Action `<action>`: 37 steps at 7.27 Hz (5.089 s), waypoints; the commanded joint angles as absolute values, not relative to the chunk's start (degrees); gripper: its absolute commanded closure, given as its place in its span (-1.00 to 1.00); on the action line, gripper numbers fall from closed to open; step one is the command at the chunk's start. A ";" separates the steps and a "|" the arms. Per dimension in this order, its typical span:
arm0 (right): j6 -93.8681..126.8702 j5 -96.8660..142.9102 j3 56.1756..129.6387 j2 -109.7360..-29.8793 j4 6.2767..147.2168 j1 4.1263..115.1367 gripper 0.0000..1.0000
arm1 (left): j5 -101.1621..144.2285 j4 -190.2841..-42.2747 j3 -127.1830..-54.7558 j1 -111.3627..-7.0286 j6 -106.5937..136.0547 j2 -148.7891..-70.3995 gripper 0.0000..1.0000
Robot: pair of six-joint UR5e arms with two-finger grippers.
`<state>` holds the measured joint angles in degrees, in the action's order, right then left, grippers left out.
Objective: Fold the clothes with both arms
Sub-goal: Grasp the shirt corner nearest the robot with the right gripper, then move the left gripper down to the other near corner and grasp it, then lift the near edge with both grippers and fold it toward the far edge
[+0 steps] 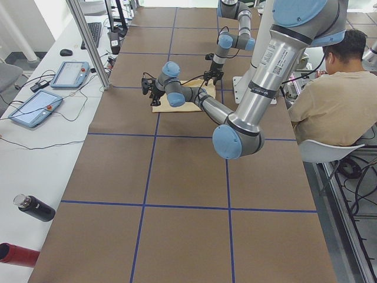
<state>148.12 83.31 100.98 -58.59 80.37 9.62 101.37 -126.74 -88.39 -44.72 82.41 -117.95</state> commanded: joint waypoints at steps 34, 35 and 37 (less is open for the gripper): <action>141.28 82.35 112.26 -57.94 87.54 18.43 1.00 | 93.60 -123.40 -122.26 -19.47 121.07 -99.49 1.00; 139.94 83.83 106.49 -53.40 87.54 21.76 1.00 | 96.04 -123.31 -119.30 -25.52 117.11 -102.10 1.00; 132.75 89.88 97.78 -47.84 87.36 27.31 1.00 | 100.19 -123.49 -109.56 -33.45 113.57 -108.51 1.00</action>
